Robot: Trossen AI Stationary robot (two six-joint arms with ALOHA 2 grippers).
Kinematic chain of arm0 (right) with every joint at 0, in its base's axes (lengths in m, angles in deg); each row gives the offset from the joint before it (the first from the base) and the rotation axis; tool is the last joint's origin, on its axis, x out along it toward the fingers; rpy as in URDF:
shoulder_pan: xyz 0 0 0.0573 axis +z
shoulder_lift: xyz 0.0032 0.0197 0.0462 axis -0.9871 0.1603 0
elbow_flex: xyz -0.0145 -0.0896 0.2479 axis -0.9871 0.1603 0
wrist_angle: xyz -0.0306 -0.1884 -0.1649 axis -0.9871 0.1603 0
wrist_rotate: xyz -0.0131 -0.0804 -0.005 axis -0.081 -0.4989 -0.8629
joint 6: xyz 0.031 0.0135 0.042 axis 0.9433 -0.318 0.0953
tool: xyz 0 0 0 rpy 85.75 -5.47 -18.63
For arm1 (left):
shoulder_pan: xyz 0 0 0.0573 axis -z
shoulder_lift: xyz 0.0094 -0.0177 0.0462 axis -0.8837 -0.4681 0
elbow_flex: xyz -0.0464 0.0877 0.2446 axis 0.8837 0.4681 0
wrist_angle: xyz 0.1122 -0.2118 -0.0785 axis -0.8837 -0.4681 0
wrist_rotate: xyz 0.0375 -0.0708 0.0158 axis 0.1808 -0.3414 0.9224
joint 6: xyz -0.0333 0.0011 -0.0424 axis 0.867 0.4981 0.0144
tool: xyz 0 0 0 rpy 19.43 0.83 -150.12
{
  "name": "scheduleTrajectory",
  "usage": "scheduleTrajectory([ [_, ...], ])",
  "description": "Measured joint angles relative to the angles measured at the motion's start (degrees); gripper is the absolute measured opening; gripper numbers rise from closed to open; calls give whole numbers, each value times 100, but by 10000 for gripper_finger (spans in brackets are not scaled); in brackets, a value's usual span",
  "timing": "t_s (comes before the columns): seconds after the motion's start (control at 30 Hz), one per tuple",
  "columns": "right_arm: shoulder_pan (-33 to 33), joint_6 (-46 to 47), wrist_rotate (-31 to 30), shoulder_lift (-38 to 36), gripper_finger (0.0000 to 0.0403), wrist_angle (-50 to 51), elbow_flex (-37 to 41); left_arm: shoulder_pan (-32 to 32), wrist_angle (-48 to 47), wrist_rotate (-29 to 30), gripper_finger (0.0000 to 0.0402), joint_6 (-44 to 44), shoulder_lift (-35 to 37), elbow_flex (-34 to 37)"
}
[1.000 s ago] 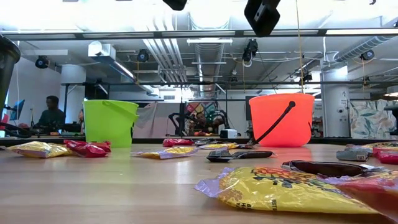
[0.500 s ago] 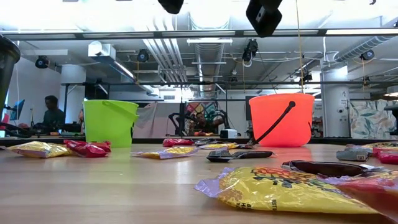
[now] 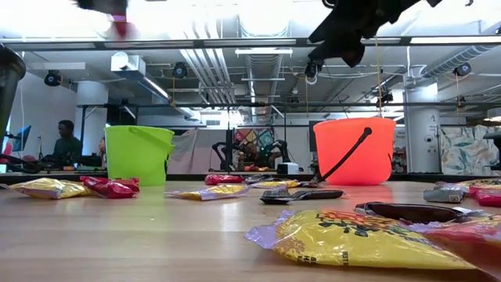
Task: Sort candy by brand, put in halloween buckets
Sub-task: Put the red candy into the black bucket
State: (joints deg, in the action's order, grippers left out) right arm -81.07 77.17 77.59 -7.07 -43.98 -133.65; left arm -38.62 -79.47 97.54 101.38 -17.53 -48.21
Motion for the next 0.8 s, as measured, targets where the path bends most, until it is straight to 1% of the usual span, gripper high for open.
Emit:
scheduleTrajectory([
  [0.03,-91,174,1,-8,200,-39,0,77,-355,-422,45,405,-87,-181],
  [0.1,-221,636,13,-8,200,-4,0,284,-556,-1226,43,849,-222,-543],
  [0.17,-274,995,158,32,201,5,-2,575,-650,-1720,40,1166,-306,-916],
  [0.2,-290,1093,281,57,201,88,-7,709,-803,-1818,39,1290,-348,-1094],
  [0.23,-298,1224,394,92,201,199,-18,853,-942,-1806,39,1387,-389,-1243],
  [0.33,-298,1578,726,219,201,386,-33,1264,-1298,-1450,38,1587,-467,-1417],
  [0.43,-300,1827,1022,345,201,460,-33,1456,-1735,-1386,38,1744,-519,-1309],
  [0.5,-300,1940,1088,404,201,483,-33,1511,-1917,-1328,37,1771,-573,-1152],
  [0.6,-345,2045,1059,449,201,593,-47,1538,-1923,-1101,37,1367,-603,-863],
  [0.67,-379,2131,1055,484,201,838,-101,1536,-1900,-1011,37,989,-579,-606],
  [0.73,-396,2348,1051,529,201,1142,-188,1536,-1798,-999,37,718,-515,-329],
  [0.8,-388,2589,1057,548,201,1488,-320,1536,-1609,-1060,37,628,-360,-48],
])
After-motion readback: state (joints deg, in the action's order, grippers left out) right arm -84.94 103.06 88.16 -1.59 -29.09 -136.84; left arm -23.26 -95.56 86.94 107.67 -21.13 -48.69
